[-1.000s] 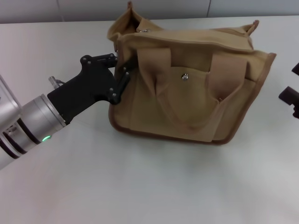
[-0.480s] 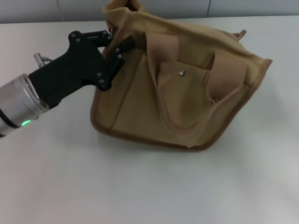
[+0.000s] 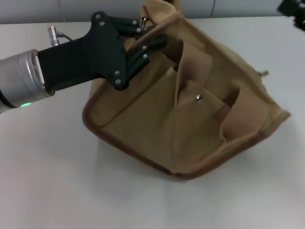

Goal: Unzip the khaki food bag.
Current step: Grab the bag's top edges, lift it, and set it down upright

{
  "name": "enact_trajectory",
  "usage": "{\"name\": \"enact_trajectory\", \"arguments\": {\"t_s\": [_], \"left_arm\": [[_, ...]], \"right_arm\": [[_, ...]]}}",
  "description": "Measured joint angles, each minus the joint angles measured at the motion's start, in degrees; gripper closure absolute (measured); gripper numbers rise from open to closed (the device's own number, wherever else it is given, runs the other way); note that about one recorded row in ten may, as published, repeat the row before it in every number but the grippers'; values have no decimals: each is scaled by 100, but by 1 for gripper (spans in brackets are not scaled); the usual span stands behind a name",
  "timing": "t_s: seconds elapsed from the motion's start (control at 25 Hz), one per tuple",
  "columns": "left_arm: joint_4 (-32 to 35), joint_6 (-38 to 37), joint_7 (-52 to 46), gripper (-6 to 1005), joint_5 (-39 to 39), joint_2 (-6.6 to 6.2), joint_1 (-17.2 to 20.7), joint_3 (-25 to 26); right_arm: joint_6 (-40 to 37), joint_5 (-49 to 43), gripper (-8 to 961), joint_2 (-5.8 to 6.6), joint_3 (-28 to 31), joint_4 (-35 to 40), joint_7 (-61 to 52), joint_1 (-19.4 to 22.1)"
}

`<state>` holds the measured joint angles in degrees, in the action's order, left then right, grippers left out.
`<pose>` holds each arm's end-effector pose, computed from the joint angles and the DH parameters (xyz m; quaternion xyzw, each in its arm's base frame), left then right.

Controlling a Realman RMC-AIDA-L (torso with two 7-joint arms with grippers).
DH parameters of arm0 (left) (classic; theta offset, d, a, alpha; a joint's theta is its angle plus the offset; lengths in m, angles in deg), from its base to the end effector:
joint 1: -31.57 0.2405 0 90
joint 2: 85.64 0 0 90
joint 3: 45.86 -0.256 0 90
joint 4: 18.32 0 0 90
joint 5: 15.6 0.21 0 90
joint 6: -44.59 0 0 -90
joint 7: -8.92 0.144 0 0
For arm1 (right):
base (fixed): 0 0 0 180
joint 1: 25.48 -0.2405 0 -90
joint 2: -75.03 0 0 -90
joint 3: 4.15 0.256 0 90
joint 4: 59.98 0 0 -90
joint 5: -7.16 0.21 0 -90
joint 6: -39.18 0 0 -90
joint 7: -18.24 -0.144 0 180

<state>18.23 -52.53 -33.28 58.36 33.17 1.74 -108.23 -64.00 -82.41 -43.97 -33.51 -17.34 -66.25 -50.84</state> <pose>-0.1754 0.3233 0.0069 -0.8691 0.1472 -0.4340 0.1859 0.2431 0.3160 0.0855 -0.8298 0.1874 0.4872 0.1972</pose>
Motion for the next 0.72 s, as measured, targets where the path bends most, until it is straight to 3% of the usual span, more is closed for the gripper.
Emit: {"name": "enact_trajectory", "arguments": {"t_s": [0.2, 0.48, 0.72], "left_arm": [[107, 0, -12, 944, -51, 20, -16, -3], [86, -10, 30, 951, -99, 28, -19, -84], [127, -33, 60, 957, -136, 29, -19, -237]], "right_arm": [[288, -1, 165, -25, -818, 562, -394, 21], [794, 10, 166, -47, -1465, 578, -409, -13], [964, 309, 259, -63, -1866, 736, -438, -26]]}}
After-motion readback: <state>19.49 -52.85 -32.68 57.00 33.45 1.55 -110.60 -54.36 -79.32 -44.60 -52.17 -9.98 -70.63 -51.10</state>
